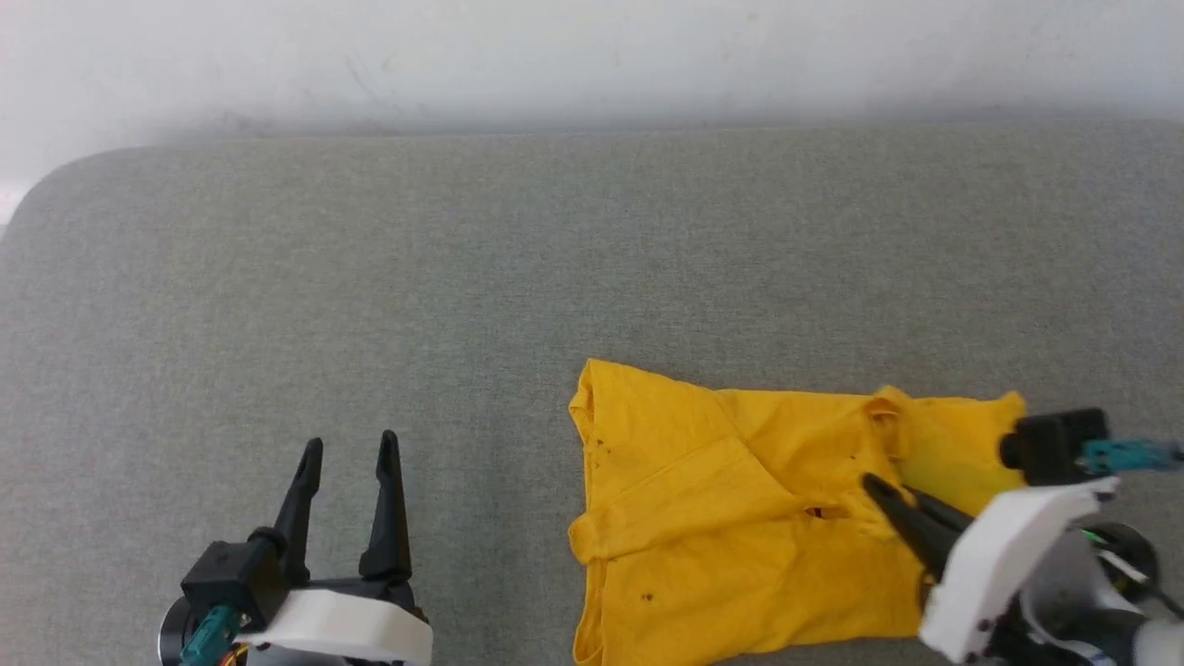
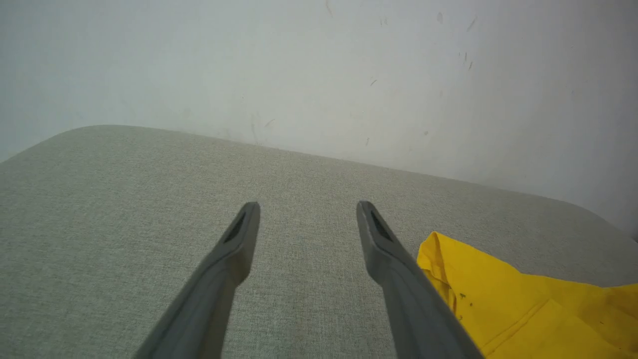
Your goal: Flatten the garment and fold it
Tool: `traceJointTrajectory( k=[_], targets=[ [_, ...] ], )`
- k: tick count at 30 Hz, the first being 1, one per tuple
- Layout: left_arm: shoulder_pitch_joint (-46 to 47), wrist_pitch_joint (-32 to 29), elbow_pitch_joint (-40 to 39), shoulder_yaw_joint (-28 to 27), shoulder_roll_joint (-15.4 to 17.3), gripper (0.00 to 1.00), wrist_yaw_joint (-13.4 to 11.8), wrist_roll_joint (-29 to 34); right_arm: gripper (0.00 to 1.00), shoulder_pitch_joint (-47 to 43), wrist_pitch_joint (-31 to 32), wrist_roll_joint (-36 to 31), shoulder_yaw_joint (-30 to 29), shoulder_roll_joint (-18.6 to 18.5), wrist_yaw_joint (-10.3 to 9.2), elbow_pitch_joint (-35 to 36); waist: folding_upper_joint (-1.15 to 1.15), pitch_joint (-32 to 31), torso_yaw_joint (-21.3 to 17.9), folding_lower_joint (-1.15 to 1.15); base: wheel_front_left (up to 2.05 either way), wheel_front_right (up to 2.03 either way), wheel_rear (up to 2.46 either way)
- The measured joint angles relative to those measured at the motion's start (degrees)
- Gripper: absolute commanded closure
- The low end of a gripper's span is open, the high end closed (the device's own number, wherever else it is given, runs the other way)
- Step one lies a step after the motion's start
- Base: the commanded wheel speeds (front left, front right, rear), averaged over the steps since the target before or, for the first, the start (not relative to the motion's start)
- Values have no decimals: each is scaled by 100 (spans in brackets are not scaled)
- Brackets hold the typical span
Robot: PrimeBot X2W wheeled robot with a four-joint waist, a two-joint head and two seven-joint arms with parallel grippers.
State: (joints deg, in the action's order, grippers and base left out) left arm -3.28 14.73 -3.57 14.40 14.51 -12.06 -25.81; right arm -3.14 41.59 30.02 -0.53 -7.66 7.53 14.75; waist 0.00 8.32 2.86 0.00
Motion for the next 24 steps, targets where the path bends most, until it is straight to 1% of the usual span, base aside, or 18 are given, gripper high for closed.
traceJointTrajectory(
  k=[5,10,14,19,24],
  targets=[
    [3,0,90,53,-18,0,54,-36,100,385,9,93,772,172,0,-1,0,-23,128,0,0,0,0],
    [19,0,183,114,-78,0,119,-76,100,783,-156,94,1360,310,0,-315,0,-27,290,0,0,0,0],
    [25,0,244,140,-108,0,147,-93,100,1039,-377,-48,1559,393,0,-822,0,-14,432,0,0,0,0],
    [62,0,288,135,-157,0,153,-94,100,1263,-608,-246,1673,434,0,-1634,0,38,581,0,0,0,0],
    [118,0,341,119,-222,0,192,-94,100,1458,-1014,-350,1929,452,0,-2439,0,91,657,0,0,0,0]
  ],
)
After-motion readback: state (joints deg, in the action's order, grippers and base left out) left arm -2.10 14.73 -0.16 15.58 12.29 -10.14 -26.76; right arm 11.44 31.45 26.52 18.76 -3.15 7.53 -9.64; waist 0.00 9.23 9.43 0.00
